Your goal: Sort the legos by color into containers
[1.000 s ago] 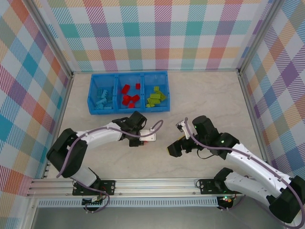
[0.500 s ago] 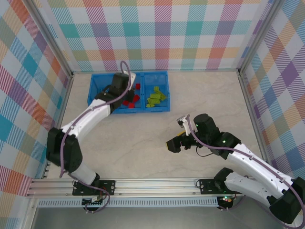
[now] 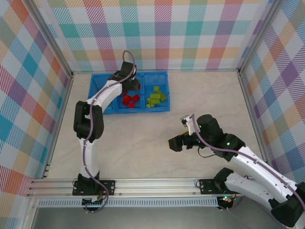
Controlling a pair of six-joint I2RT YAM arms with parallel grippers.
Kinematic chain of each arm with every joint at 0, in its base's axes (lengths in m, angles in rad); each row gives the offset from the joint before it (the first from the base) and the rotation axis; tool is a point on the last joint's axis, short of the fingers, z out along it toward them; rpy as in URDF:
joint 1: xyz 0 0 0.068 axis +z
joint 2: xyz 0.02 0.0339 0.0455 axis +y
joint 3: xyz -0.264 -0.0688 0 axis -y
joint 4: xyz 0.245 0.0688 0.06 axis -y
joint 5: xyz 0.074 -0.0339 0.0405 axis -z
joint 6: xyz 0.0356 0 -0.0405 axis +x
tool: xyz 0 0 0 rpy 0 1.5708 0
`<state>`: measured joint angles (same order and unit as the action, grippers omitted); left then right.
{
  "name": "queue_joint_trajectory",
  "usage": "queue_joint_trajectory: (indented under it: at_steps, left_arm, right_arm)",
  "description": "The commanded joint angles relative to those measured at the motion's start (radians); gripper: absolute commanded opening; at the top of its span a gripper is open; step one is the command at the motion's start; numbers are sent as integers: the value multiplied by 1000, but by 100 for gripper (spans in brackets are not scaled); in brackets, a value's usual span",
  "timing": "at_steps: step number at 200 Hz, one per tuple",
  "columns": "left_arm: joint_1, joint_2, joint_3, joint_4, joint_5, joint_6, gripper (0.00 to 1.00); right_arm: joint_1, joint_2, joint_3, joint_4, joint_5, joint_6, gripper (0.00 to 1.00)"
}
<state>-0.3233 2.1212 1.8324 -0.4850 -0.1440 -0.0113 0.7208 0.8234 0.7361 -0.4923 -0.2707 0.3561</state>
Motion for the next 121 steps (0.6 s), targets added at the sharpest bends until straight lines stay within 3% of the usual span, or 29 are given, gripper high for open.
queue_joint_trajectory:
  at_steps: [1, 32, 51, 96, 121]
  left_arm:
    - [12, -34, 21, -30, 28, -4, 36]
    - [4, -156, -94, 38, 38, -6, 44]
    - [-17, -258, -213, 107, 30, -1, 64]
    - [-67, -524, -480, 252, -7, -43, 69]
    - [-80, -738, -707, 355, -65, -124, 79]
  right_arm:
    - [5, -2, 38, -32, 27, 16, 100]
    - [4, 7, 29, -12, 143, 25, 100]
    - [2, 37, 5, 2, 278, 32, 100]
    - [-35, 152, 64, -13, 474, 1, 100]
    - [-160, 198, 50, 44, 556, -23, 100]
